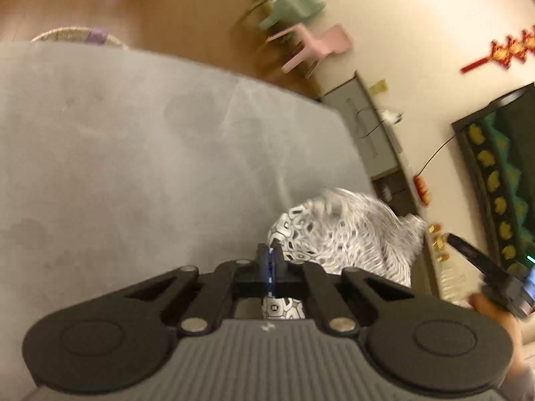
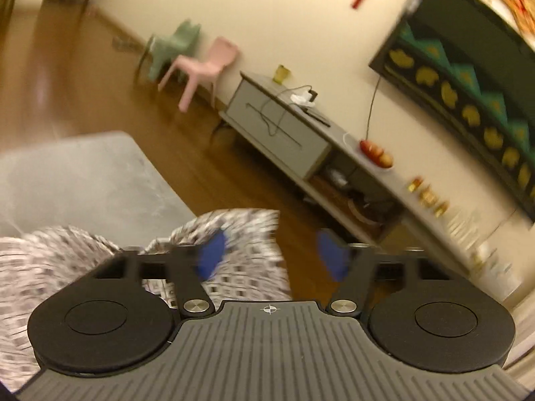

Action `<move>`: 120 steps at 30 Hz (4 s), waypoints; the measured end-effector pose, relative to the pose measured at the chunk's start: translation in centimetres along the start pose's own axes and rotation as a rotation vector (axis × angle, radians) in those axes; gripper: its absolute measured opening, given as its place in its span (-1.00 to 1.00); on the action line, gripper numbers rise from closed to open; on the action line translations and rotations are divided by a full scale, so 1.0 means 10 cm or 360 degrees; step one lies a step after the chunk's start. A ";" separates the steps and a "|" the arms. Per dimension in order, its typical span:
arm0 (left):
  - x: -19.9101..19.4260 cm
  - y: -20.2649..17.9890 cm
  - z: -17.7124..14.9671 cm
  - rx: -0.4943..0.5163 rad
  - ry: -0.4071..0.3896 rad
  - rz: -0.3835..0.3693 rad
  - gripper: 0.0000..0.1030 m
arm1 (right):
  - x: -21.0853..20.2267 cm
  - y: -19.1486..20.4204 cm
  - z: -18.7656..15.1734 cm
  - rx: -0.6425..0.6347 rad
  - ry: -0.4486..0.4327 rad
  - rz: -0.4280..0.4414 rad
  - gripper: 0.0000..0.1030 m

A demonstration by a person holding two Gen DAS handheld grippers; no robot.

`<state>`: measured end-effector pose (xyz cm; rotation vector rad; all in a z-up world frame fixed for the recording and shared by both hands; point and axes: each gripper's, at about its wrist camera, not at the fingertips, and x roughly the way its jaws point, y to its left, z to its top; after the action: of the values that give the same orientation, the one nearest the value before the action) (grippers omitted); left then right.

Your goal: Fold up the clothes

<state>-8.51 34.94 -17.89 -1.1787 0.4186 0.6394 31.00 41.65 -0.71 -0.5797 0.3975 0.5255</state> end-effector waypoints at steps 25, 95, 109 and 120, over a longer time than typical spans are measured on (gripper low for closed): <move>0.34 -0.05 -0.27 0.0286 0.0351 -0.0161 -0.88 | -3.38 -2.53 -4.75 0.1129 0.0759 -0.0403 0.67; 0.50 -1.53 -0.90 0.1723 0.0379 0.0222 0.18 | -2.68 -0.99 -3.59 0.0854 0.0448 0.0593 0.58; -0.98 -0.71 0.50 0.1442 0.0422 0.0172 -0.71 | -2.52 -0.62 -3.62 0.0557 0.0582 0.0406 0.70; -1.16 -0.93 0.50 0.1461 0.0241 0.0244 -0.17 | -2.79 -0.70 -3.70 0.0519 0.0695 0.0583 0.58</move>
<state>-11.25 34.58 -2.44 -0.3174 0.8267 0.4027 5.17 4.42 -12.53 -0.2998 0.9972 0.6671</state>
